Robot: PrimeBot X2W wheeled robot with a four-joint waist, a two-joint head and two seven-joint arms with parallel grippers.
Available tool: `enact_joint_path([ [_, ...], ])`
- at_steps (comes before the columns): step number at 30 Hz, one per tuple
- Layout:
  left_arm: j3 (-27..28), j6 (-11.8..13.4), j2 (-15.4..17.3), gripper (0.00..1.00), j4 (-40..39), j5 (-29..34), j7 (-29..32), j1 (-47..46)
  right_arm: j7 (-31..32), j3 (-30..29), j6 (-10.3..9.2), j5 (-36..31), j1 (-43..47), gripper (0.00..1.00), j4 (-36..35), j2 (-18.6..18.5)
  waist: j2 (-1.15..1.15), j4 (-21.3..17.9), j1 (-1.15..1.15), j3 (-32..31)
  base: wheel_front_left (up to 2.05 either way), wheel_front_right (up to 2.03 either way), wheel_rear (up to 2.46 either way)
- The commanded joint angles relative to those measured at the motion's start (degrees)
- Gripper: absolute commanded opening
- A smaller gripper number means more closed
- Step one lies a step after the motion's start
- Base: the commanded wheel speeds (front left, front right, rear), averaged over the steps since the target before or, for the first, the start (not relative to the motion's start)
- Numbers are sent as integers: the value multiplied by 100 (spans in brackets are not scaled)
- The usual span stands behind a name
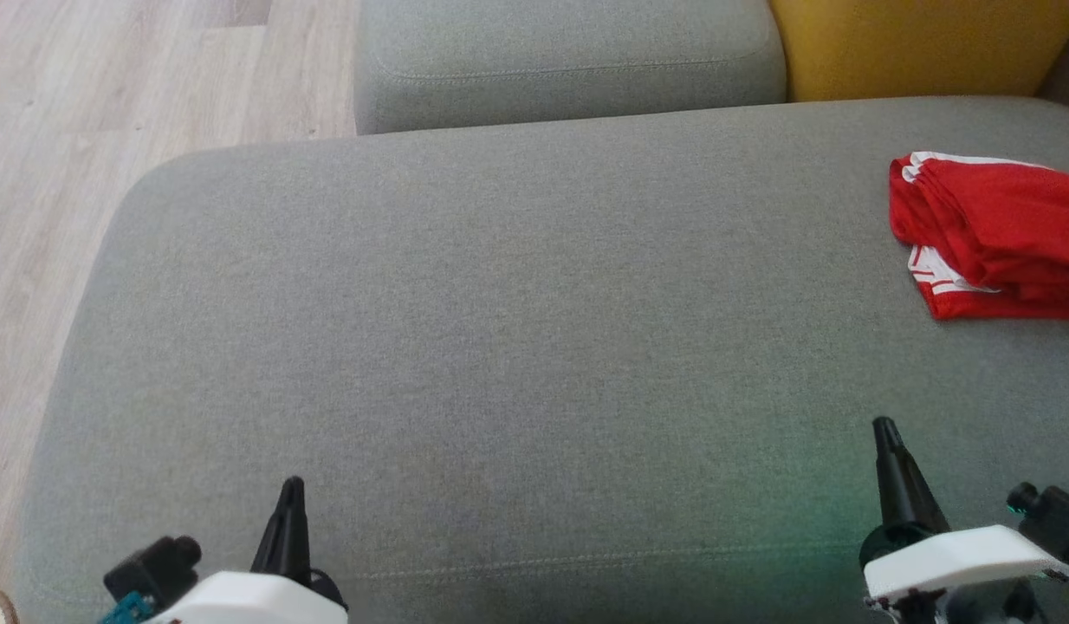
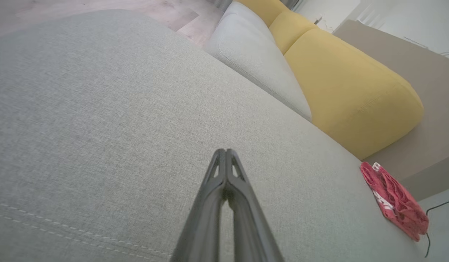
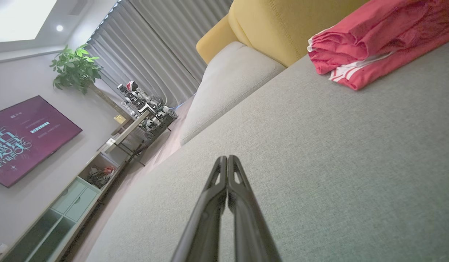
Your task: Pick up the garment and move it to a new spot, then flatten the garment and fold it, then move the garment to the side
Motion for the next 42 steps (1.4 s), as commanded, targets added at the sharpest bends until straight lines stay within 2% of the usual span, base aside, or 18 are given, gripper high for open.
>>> enact_joint_path([
  [1,175,-65,94,0,-125,-191,30,-310,49,22,-1,198,-300,0,-165,-119,0,0,0,5,0,0,0],
  [42,779,-611,125,0,260,-3010,640,-974,691,-49,-1,2879,-718,0,63,-162,0,5,0,130,0,0,0],
])
